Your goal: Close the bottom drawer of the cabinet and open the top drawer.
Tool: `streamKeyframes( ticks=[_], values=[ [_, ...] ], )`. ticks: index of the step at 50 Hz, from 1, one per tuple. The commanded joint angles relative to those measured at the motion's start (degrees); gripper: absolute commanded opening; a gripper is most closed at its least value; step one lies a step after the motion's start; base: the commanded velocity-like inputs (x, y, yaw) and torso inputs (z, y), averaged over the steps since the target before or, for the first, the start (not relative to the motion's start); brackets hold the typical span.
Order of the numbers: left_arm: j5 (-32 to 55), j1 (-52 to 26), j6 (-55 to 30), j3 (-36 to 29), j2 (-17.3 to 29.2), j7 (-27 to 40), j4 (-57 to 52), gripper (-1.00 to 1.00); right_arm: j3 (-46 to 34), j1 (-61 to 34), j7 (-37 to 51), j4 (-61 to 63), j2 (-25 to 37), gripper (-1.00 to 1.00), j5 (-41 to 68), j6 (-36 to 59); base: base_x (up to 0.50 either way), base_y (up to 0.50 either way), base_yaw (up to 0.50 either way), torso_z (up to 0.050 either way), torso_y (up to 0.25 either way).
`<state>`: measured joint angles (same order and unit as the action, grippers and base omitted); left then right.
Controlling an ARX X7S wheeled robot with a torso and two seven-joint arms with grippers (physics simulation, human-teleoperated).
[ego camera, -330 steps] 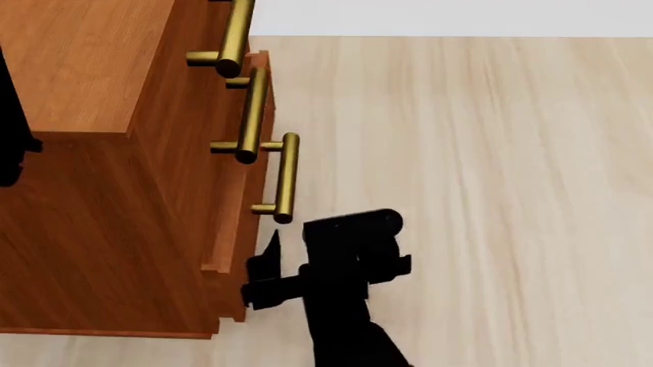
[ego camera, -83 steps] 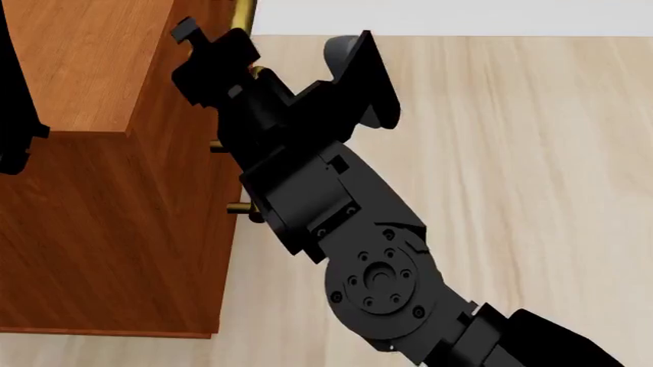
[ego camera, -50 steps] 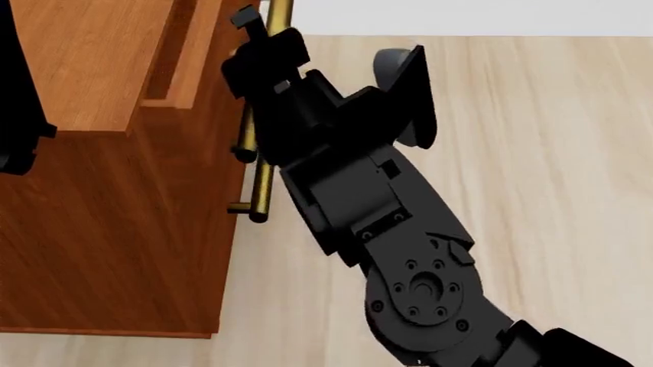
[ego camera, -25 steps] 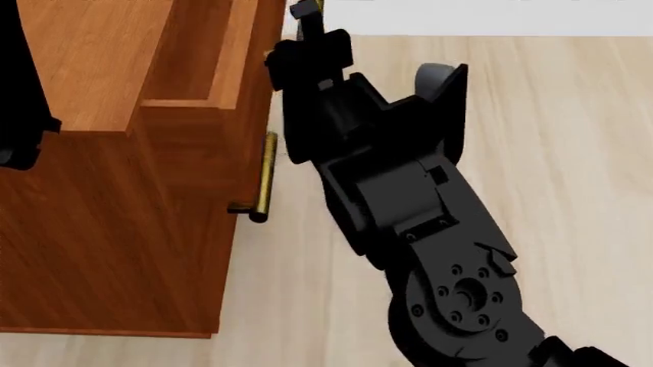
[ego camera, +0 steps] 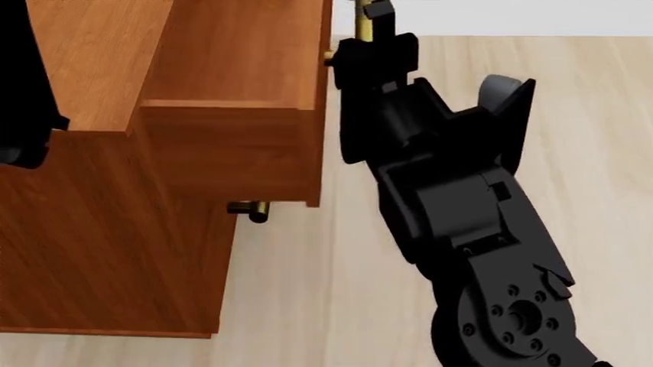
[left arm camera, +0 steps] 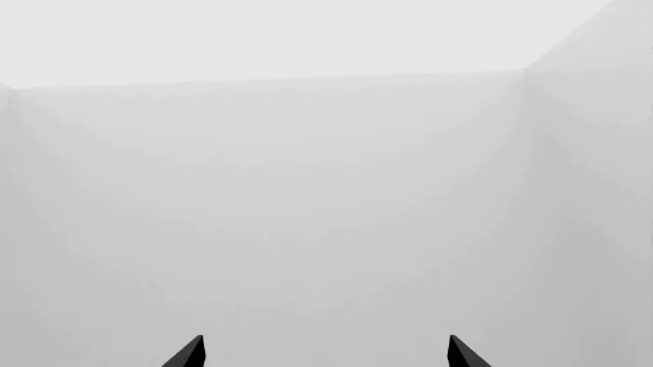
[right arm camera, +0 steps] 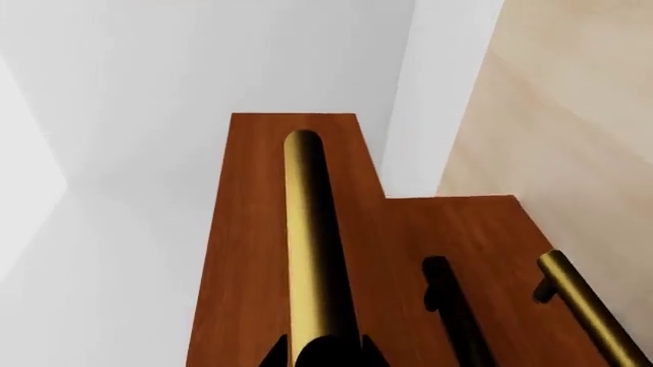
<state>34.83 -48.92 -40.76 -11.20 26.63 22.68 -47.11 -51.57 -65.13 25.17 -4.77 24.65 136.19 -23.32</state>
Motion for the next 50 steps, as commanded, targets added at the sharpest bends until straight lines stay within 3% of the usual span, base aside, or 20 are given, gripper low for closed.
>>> streamKeyframes(
  ticks=[1, 25, 50],
  values=[
    [0.0, -0.5, -0.1, -0.8, -0.2, 0.2, 0.1, 1.0, 3.2, -0.2, -2.2, 1.9, 3.1, -1.0, -4.3, -0.6, 0.0, 0.0, 0.0, 0.0, 0.0],
    [0.5, -1.3, -0.4, -1.7, -0.4, 0.7, -0.2, 1.0, 5.4, 1.1, -1.4, 3.8, 6.7, -1.0, -5.0, -2.4, 0.0, 0.0, 0.0, 0.001, 0.004],
    [0.5, -2.2, -0.1, -2.3, -0.3, 0.8, 0.7, 1.0, 5.4, 1.3, -2.6, 2.1, 5.4, -1.0, -4.8, -1.4, 0.0, 0.0, 0.0, 0.001, 0.003]
  ],
)
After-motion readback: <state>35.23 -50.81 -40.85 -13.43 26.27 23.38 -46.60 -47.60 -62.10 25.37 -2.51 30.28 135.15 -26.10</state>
